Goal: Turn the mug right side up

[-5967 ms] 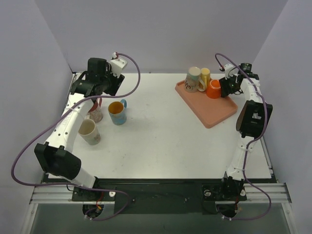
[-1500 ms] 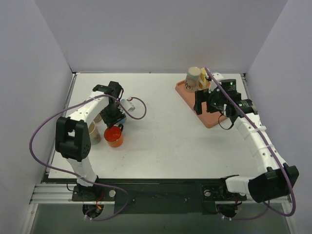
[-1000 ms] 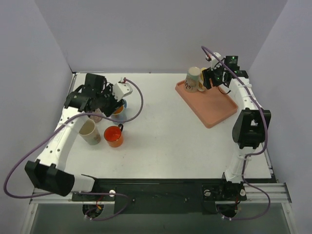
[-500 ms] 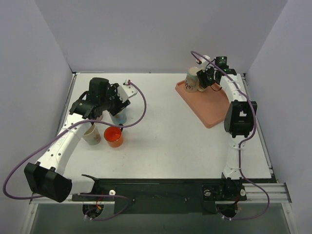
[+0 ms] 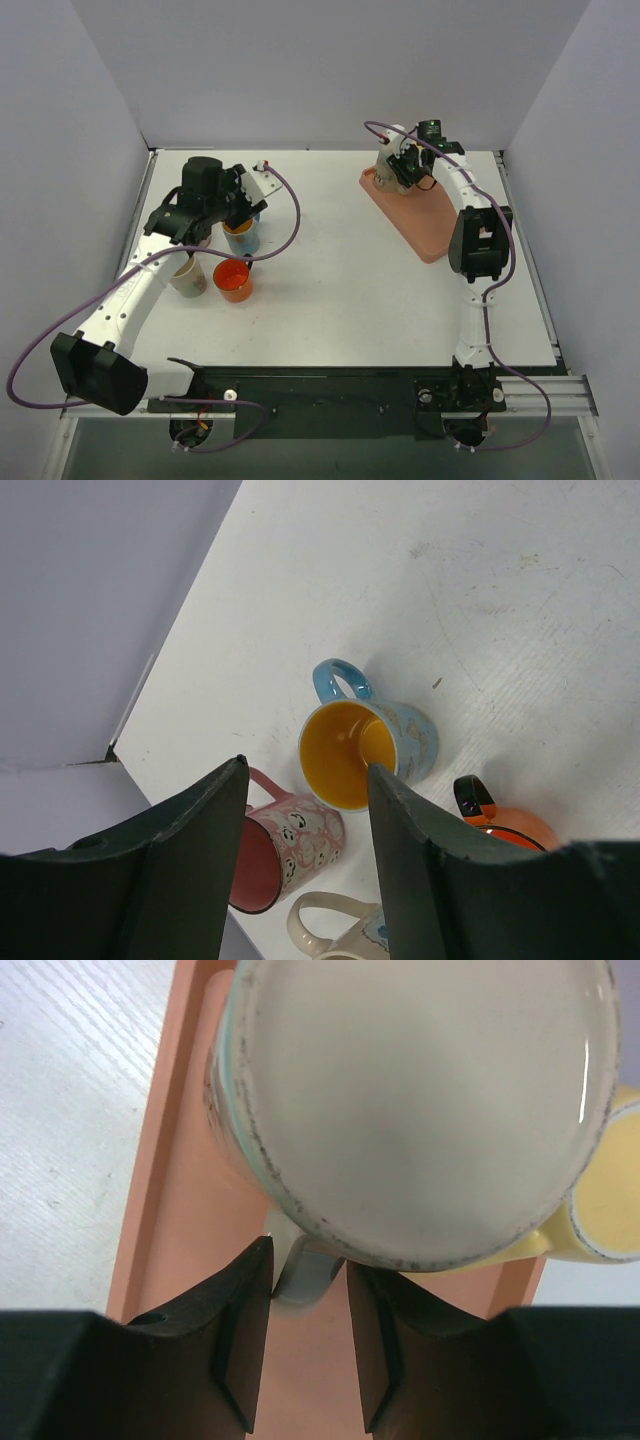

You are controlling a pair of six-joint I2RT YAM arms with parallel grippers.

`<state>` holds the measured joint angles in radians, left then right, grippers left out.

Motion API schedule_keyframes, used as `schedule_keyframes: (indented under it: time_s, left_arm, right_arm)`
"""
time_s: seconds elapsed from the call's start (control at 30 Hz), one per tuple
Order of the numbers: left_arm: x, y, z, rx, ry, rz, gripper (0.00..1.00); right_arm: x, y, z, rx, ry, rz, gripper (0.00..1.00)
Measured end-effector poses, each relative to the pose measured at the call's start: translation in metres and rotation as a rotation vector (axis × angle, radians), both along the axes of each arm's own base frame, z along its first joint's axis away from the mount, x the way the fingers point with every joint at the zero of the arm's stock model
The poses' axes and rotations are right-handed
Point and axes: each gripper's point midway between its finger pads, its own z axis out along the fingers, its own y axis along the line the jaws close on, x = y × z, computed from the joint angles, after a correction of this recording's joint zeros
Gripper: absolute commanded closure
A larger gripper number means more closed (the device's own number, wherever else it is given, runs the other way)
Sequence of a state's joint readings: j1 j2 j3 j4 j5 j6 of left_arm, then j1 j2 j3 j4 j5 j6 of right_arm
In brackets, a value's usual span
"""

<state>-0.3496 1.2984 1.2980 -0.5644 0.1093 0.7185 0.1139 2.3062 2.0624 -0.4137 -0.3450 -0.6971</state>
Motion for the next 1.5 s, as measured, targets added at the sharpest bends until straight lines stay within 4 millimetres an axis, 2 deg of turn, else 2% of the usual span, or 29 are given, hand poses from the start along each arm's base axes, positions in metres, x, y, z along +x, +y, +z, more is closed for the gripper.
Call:
schedule_keyframes:
  time_s: [0.13, 0.27, 0.37, 0.6, 0.7, 0.83, 0.93, 1.03, 1.13, 1.27, 1.43, 1.5]
  left_arm:
    - [0.000, 0.000, 0.000, 0.001, 0.000, -0.001, 0.39]
    - [0.000, -0.001, -0.001, 0.001, 0.001, -0.004, 0.39]
    - [-0.001, -0.003, -0.001, 0.002, 0.000, -0.010, 0.39]
    - [-0.006, -0.015, -0.003, 0.017, -0.003, -0.044, 0.39]
    - [-0.009, -0.021, -0.005, 0.026, -0.027, -0.072, 0.39]
    - [-0.016, -0.029, -0.012, 0.046, -0.083, -0.118, 0.36]
    - [-0.022, -0.041, -0.014, 0.073, -0.178, -0.173, 0.34]
    - [-0.031, -0.062, -0.017, 0.104, -0.300, -0.264, 0.30]
    - [-0.037, -0.078, -0.023, 0.123, -0.413, -0.333, 0.29]
    - [-0.040, -0.094, -0.037, 0.149, -0.514, -0.393, 0.28]
    - [-0.046, -0.128, -0.041, 0.137, -0.585, -0.453, 0.28]
    - [-0.048, -0.139, -0.038, 0.121, -0.612, -0.456, 0.24]
  right_arm:
    - [0.002, -0.008, -0.009, -0.029, 0.007, -0.028, 0.70]
    - [0.003, -0.013, -0.030, -0.044, 0.039, -0.054, 0.71]
    - [0.006, -0.018, -0.032, -0.047, 0.034, -0.073, 1.00]
    - [0.006, -0.017, -0.027, -0.017, 0.035, -0.098, 1.00]
    - [-0.007, -0.014, -0.029, 0.025, 0.073, -0.135, 1.00]
    - [-0.032, -0.011, -0.016, 0.117, 0.142, -0.273, 1.00]
    - [-0.050, -0.009, 0.010, 0.219, 0.159, -0.399, 1.00]
    - [-0.070, -0.006, 0.041, 0.326, 0.142, -0.489, 1.00]
    - [-0.100, -0.005, 0.058, 0.409, 0.167, -0.552, 1.00]
    - [-0.126, -0.001, 0.065, 0.502, 0.200, -0.619, 1.00]
    - [-0.137, 0.009, 0.056, 0.603, 0.270, -0.688, 1.00]
    - [-0.141, 0.015, 0.052, 0.667, 0.308, -0.727, 1.00]
